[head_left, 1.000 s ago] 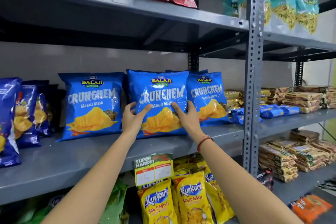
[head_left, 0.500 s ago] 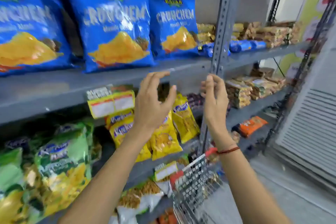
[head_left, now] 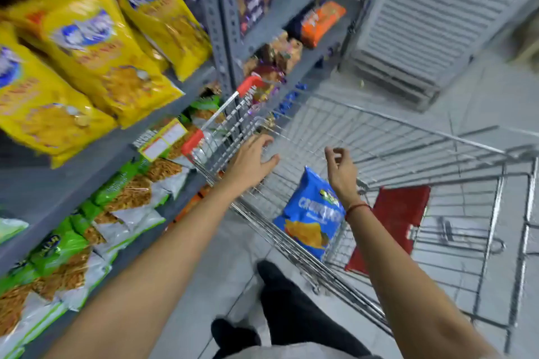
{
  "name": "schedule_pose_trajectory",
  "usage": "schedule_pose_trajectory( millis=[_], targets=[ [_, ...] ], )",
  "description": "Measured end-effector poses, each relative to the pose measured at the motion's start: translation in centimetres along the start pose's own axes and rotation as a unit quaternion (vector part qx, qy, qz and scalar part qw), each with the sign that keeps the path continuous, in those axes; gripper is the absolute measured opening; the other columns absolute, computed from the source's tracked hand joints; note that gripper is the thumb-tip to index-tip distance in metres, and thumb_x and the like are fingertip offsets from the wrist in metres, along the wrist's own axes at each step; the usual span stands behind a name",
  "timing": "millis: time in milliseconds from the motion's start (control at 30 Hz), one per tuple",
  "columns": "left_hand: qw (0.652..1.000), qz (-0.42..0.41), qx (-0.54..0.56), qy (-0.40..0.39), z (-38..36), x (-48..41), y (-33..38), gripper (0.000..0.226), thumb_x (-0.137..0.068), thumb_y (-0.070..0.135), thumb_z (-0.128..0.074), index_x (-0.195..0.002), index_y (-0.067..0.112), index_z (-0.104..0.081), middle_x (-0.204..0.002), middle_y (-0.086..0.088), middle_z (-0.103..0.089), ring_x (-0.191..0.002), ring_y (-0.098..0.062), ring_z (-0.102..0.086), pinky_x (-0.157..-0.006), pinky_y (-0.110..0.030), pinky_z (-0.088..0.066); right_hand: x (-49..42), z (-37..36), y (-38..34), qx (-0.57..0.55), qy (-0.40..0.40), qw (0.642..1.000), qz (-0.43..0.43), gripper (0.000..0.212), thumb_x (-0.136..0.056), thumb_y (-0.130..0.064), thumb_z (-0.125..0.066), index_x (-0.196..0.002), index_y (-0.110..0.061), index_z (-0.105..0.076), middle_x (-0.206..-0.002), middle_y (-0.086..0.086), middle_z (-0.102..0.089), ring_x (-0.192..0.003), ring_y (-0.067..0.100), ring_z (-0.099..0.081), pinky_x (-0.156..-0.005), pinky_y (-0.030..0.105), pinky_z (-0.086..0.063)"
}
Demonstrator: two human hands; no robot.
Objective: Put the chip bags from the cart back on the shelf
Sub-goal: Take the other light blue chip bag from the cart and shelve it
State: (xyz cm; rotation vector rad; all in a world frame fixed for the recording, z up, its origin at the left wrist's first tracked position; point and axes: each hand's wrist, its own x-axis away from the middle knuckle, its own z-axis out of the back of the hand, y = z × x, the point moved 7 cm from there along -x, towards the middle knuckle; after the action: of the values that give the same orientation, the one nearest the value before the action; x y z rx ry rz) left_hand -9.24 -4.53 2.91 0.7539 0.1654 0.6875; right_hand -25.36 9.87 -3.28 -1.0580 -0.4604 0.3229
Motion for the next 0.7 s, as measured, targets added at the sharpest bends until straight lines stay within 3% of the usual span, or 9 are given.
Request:
schedule_pose_trajectory(
  millis=[67,167,333,433,567,700],
  targets=[
    [0.998,0.018,-0.007,-0.057,-3.7,-0.8,-1.2,0.046,-0.087,0.026,-0.061,-0.127,0.006,-0.048,-0.131,-0.015,-0.052,-0.112,-0.029,-0.054,-0.088,-0.022,-0.032,0.1,0.9,6.6,0.055,-0.02,0.994,-0.087,0.046,-0.096,-0.034,-0.051,-0.12,0.005,-0.051,-0.103,0.023,-0.062,-0.094,0.032,-0.06,-0.066,0.02,-0.039],
    [0.986,0.056,-0.024,-0.157,-9.1,-2.3,-2.9,0.05,-0.088,0.025,-0.06,-0.13,0.003,-0.044,-0.133,-0.019,-0.048,-0.12,-0.032,-0.048,-0.1,-0.035,-0.036,1.2,1.6,15.1,0.12,-0.064,0.97,-0.202,0.051,-0.094,-0.033,-0.055,-0.121,0.01,-0.049,-0.123,0.032,-0.058,-0.117,0.043,-0.054,-0.085,0.037,-0.04],
    [0.94,0.135,-0.074,-0.305,-17.2,-3.3,-6.1,0.052,-0.087,0.029,-0.062,-0.13,0.004,-0.045,-0.133,-0.02,-0.053,-0.119,-0.033,-0.051,-0.096,-0.036,-0.041,3.3,1.1,23.7,0.129,-0.114,0.927,-0.333,0.068,-0.088,-0.048,-0.059,-0.127,0.007,-0.049,-0.133,0.028,-0.055,-0.122,0.04,-0.052,-0.089,0.038,-0.042],
    [0.903,0.144,-0.106,-0.39,-21.2,-3.0,-7.6,0.049,-0.087,0.031,-0.062,-0.125,0.002,-0.051,-0.131,-0.02,-0.054,-0.115,-0.033,-0.053,-0.09,-0.033,-0.041,3.6,0.0,26.2,0.057,-0.086,0.918,-0.383,0.078,-0.083,-0.051,-0.063,-0.133,0.006,-0.045,-0.137,0.025,-0.052,-0.123,0.037,-0.052,-0.08,0.033,-0.038],
    [0.905,0.154,-0.069,-0.391,-25.1,-4.3,-9.4,0.068,-0.078,0.03,-0.073,-0.133,0.004,-0.041,-0.142,-0.017,-0.043,-0.126,-0.031,-0.043,-0.098,-0.033,-0.035,2.4,-1.4,28.8,-0.044,-0.039,0.914,-0.402,0.062,-0.081,-0.034,-0.072,-0.127,0.001,-0.051,-0.13,0.019,-0.059,-0.117,0.031,-0.058,-0.083,0.027,-0.043],
    [0.899,0.218,-0.054,-0.377,-27.9,-4.4,-12.6,0.118,-0.064,0.038,-0.083,-0.146,0.008,-0.003,-0.156,-0.014,-0.014,-0.143,-0.031,-0.014,-0.115,-0.042,-0.019,1.4,-3.1,30.6,-0.119,-0.017,0.906,-0.407,0.045,-0.079,-0.026,-0.076,-0.11,-0.008,-0.048,-0.123,0.017,-0.062,-0.109,0.03,-0.061,-0.093,0.034,-0.049]
  ],
)
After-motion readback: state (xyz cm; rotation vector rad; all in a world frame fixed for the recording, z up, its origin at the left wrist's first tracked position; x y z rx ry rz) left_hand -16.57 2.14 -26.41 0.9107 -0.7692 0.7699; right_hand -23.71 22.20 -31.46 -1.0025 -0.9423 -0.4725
